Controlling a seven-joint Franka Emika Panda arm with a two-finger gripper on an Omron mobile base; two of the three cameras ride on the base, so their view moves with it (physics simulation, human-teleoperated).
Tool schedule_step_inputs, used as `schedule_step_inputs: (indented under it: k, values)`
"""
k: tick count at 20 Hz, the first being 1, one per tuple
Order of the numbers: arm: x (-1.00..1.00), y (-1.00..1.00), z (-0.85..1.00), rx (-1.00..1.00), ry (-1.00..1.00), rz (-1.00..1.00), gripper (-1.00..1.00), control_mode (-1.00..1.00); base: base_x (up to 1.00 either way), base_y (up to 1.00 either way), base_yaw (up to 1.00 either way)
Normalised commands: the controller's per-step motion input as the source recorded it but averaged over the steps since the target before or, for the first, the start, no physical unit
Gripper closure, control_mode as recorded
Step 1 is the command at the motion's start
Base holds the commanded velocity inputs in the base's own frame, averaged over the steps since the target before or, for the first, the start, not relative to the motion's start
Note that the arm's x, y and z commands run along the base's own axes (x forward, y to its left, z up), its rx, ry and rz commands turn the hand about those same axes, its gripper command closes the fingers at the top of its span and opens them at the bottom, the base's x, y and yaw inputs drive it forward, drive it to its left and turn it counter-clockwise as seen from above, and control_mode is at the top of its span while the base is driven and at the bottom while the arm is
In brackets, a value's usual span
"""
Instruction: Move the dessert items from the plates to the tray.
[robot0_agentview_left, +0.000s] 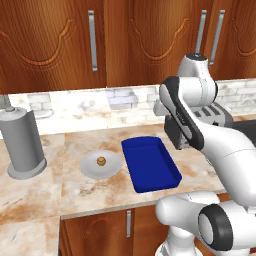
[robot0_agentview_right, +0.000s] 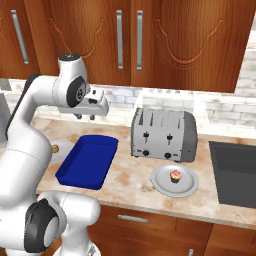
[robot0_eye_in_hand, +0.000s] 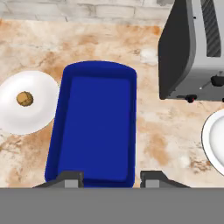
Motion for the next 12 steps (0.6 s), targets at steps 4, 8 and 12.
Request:
schedule_step_inputs:
  k: [4, 8, 12]
  values:
    - [-0.04, 0.39, 0.00, 0.00, 0.00, 0.00, -1.00, -1.00, 0.00, 0.00, 0.00]
    - [-0.16, 0.87, -0.01, 0.03, 0.00, 0.00, -1.00, -1.00, 0.00, 0.00, 0.00]
    - [-0.23, 0.96, -0.10, 0.08, 0.00, 0.00, -1.00, -1.00, 0.00, 0.00, 0.00]
